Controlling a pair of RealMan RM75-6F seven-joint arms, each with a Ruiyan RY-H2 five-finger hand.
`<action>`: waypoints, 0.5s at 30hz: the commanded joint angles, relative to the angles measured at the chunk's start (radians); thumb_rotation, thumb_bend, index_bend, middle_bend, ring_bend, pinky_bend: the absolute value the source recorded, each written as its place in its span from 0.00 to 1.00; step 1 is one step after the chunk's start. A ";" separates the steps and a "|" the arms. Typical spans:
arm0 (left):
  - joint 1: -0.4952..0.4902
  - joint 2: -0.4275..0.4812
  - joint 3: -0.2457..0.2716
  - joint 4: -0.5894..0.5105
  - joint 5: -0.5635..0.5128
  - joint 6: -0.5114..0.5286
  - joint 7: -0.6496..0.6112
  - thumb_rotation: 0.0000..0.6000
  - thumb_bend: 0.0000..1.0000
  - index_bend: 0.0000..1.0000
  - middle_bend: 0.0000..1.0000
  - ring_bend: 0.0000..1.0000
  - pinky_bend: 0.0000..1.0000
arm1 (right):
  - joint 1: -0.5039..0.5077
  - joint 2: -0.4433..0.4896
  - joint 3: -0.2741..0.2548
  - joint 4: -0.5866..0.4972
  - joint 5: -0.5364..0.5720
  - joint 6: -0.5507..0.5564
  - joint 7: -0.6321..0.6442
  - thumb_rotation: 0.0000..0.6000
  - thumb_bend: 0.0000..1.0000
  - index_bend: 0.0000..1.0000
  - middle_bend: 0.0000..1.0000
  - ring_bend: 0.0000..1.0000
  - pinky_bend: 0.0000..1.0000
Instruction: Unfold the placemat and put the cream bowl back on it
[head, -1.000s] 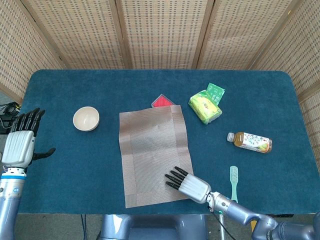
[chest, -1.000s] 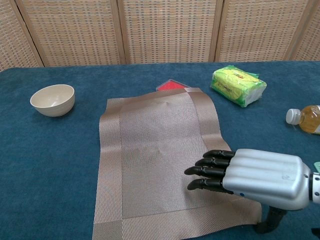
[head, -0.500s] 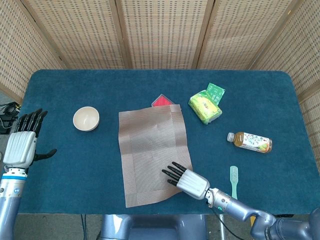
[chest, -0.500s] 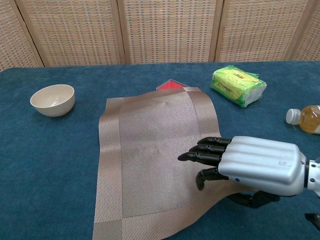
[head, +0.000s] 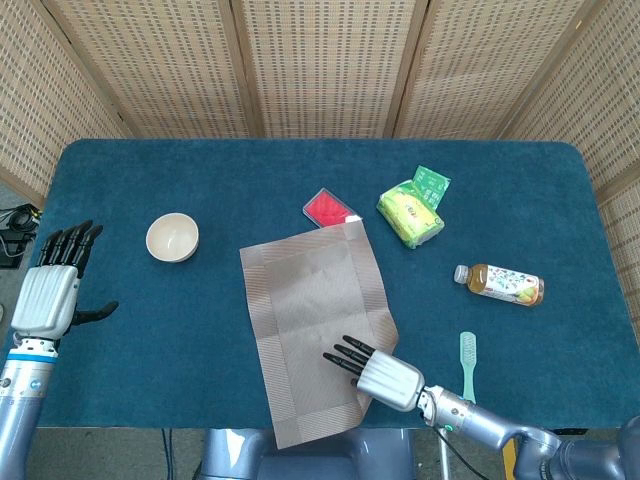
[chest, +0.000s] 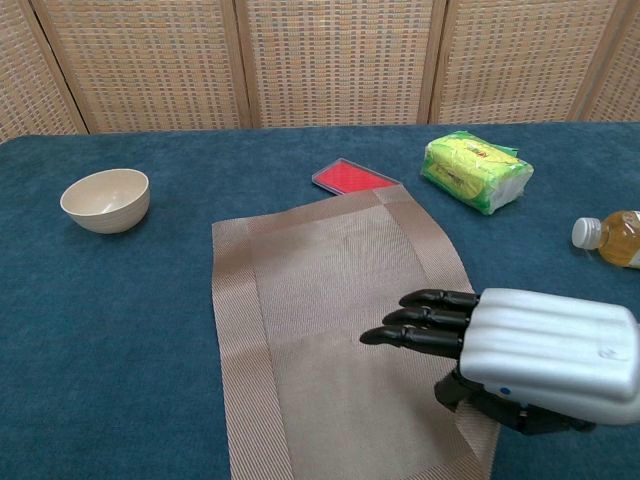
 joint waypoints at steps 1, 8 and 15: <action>0.001 0.000 0.001 -0.002 0.002 0.001 0.001 1.00 0.00 0.00 0.00 0.00 0.00 | -0.018 0.055 -0.058 0.022 -0.069 0.066 -0.014 1.00 0.75 0.74 0.00 0.00 0.00; 0.001 -0.004 0.003 -0.007 0.001 -0.001 0.012 1.00 0.00 0.00 0.00 0.00 0.00 | -0.008 0.213 -0.087 0.126 -0.158 0.138 -0.137 1.00 0.74 0.74 0.00 0.00 0.00; -0.005 -0.011 -0.001 -0.005 -0.015 -0.010 0.025 1.00 0.00 0.00 0.00 0.00 0.00 | 0.096 0.298 -0.018 0.257 -0.225 0.130 -0.265 1.00 0.72 0.75 0.00 0.00 0.00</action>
